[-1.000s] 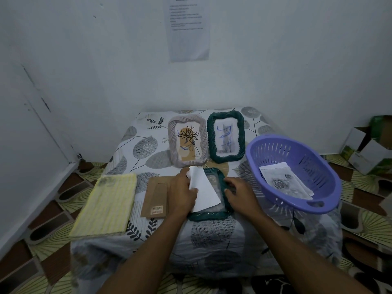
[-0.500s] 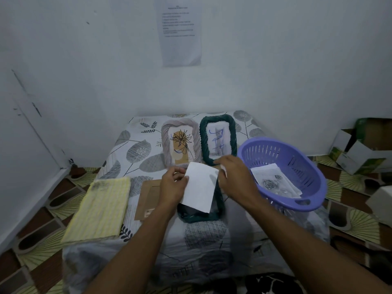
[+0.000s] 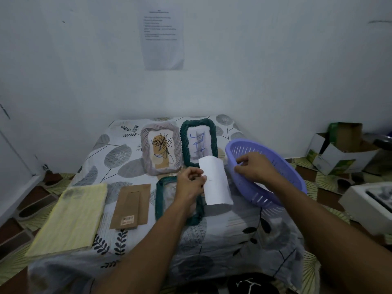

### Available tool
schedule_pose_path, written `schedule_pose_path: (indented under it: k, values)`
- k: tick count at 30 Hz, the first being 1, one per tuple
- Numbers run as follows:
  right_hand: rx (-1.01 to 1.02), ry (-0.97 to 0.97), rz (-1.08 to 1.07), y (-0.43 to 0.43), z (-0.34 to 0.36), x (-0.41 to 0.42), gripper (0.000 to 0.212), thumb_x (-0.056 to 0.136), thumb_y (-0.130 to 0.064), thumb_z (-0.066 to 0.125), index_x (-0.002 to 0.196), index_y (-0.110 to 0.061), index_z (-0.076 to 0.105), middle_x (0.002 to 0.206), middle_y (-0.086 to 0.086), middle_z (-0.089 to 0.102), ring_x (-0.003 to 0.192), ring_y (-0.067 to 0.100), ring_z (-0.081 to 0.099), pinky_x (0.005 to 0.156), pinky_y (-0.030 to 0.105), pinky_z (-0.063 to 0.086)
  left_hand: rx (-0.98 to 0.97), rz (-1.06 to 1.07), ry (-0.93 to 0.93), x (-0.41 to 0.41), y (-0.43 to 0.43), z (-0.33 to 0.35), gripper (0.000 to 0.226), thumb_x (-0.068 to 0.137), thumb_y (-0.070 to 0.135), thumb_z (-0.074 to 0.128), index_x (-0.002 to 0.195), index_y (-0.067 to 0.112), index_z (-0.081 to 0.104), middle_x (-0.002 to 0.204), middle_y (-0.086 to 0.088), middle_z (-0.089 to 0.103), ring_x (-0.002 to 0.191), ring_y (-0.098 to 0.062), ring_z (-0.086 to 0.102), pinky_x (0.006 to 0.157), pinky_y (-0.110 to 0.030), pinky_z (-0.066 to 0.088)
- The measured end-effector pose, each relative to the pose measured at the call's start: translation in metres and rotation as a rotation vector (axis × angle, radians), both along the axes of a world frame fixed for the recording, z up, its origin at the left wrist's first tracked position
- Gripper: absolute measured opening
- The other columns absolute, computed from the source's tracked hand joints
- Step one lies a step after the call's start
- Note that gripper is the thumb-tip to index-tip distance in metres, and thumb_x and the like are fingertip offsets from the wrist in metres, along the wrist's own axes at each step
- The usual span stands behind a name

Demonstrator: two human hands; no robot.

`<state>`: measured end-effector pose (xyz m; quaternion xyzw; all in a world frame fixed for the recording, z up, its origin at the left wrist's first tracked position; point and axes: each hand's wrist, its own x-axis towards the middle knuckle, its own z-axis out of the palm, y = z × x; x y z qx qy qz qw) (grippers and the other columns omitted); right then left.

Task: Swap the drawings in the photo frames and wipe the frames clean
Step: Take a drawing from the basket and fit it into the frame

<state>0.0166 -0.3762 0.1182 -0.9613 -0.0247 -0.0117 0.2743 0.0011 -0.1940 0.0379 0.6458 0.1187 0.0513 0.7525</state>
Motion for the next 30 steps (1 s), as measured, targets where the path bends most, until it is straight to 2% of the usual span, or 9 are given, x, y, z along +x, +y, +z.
schedule_pose_path:
  k: [3,5,8,10,13,15,20,23,30]
  values:
    - [0.060,-0.010,-0.012,-0.013,0.008,0.000,0.021,0.086,-0.021,0.063,0.103,-0.012,0.072,0.099,0.009,0.072,0.090,0.024,0.065,0.080,0.035,0.050,0.032,-0.015,0.010,0.006,-0.016,-0.005,0.014,0.085,-0.005,0.062,0.086,0.008,0.058,0.092,-0.011,0.061,0.080,-0.022,0.057,0.061,-0.029,0.052]
    - [0.082,-0.013,-0.009,-0.015,0.009,-0.002,0.023,0.087,-0.021,0.063,0.107,-0.015,0.071,0.100,0.007,0.072,0.091,0.020,0.064,0.082,0.033,0.049,0.179,0.023,0.037,0.010,-0.023,-0.015,0.016,0.083,-0.003,0.064,0.080,0.012,0.058,0.087,-0.010,0.063,0.077,-0.022,0.058,0.066,-0.031,0.051]
    - [0.064,-0.016,0.040,-0.009,0.000,-0.004,0.026,0.086,-0.021,0.063,0.111,-0.015,0.071,0.101,0.008,0.072,0.087,0.019,0.063,0.083,0.031,0.050,0.419,0.061,0.049,0.009,-0.033,-0.022,0.011,0.082,-0.002,0.064,0.080,0.009,0.061,0.082,-0.007,0.062,0.069,-0.016,0.055,0.056,-0.015,0.044]
    - [0.040,-0.012,0.063,-0.004,-0.008,-0.006,0.031,0.085,-0.022,0.064,0.115,-0.015,0.069,0.102,0.009,0.073,0.085,0.016,0.062,0.080,0.027,0.048,0.517,0.048,0.054,0.010,-0.037,-0.026,0.008,0.082,-0.001,0.063,0.081,0.007,0.065,0.085,-0.010,0.065,0.072,-0.017,0.057,0.058,-0.019,0.043]
    - [0.015,-0.003,0.089,0.001,-0.018,-0.007,0.035,0.084,-0.025,0.066,0.117,-0.015,0.069,0.098,0.008,0.074,0.087,0.018,0.065,0.078,0.026,0.048,0.607,-0.034,0.037,0.011,-0.039,-0.026,0.015,0.083,-0.001,0.060,0.075,0.010,0.067,0.078,-0.009,0.069,0.074,-0.022,0.065,0.068,-0.032,0.056]
    - [0.008,0.001,0.105,0.003,-0.022,-0.007,0.035,0.084,-0.027,0.067,0.117,-0.015,0.068,0.099,0.007,0.074,0.089,0.019,0.066,0.079,0.027,0.050,0.636,-0.059,0.013,0.013,-0.039,-0.027,0.019,0.083,-0.002,0.059,0.074,0.012,0.068,0.076,-0.009,0.070,0.072,-0.024,0.067,0.070,-0.037,0.058]
    - [0.017,0.010,0.130,0.007,-0.031,-0.005,0.041,0.084,-0.031,0.069,0.120,-0.013,0.066,0.101,0.008,0.074,0.093,0.021,0.066,0.088,0.035,0.053,0.726,-0.166,-0.022,0.017,-0.032,-0.029,0.019,0.084,-0.004,0.058,0.088,0.007,0.073,0.086,-0.006,0.070,0.082,-0.017,0.063,0.073,-0.026,0.047]
    - [0.018,0.016,0.130,0.005,-0.031,-0.004,0.043,0.084,-0.032,0.069,0.122,-0.013,0.065,0.103,0.009,0.073,0.095,0.021,0.066,0.089,0.035,0.053,0.754,-0.181,-0.022,0.021,-0.031,-0.030,0.018,0.083,-0.002,0.059,0.088,0.009,0.073,0.089,-0.007,0.071,0.085,-0.016,0.064,0.075,-0.024,0.047]
    - [0.024,0.043,0.148,0.004,-0.028,-0.003,0.040,0.086,-0.031,0.068,0.122,-0.014,0.065,0.109,0.009,0.072,0.094,0.021,0.066,0.084,0.031,0.051,0.819,-0.216,-0.027,0.023,-0.031,-0.032,0.017,0.081,-0.004,0.058,0.083,0.008,0.070,0.083,-0.007,0.070,0.079,-0.018,0.063,0.068,-0.024,0.046]
